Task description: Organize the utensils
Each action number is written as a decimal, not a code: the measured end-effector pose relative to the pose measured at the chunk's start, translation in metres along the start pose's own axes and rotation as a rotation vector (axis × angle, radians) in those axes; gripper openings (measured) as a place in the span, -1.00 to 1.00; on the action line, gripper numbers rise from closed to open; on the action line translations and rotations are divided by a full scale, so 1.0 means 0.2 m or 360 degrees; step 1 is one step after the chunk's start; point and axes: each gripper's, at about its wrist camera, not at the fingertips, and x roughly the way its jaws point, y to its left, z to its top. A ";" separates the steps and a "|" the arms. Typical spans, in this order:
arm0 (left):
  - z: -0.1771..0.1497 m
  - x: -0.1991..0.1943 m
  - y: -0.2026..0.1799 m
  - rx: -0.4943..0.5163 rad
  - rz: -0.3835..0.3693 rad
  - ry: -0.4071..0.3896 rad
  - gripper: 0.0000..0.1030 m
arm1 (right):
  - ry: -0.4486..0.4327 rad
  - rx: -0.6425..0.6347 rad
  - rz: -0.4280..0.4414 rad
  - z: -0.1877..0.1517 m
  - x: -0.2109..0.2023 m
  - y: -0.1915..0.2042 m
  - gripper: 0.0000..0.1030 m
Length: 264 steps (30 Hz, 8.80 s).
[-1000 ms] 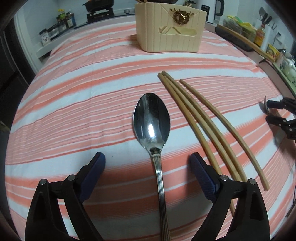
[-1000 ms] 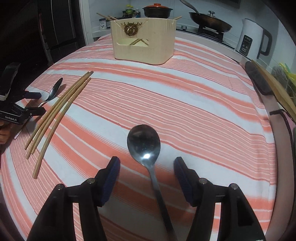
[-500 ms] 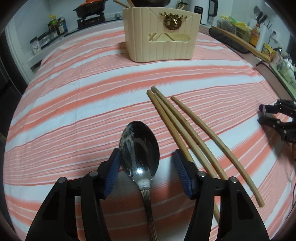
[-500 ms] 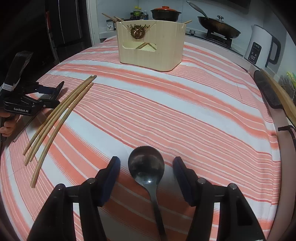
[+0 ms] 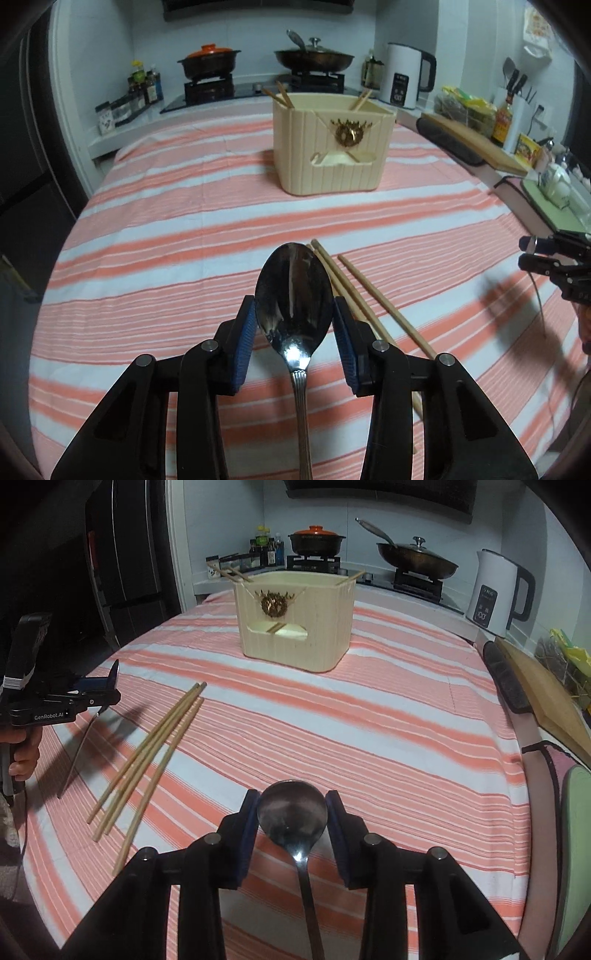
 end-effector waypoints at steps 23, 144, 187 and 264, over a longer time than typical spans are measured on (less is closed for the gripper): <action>0.10 -0.36 0.09 -0.0186 -0.0054 -0.0302 -0.21 | -0.0349 0.0213 -0.0082 0.15 -0.33 0.01 -0.30; -0.52 0.00 -0.31 -0.0093 0.0009 0.0176 -0.22 | 0.0130 -0.0106 0.0164 -0.36 0.10 0.68 -0.43; -0.53 0.03 0.05 -0.0209 0.0292 0.0191 0.65 | 0.0090 0.0282 -0.0248 -0.47 0.01 0.11 -0.30; -0.07 -0.87 0.06 -0.0206 -0.0004 -0.0569 -0.97 | -0.0534 0.0219 -0.0199 0.02 -0.76 0.17 -0.86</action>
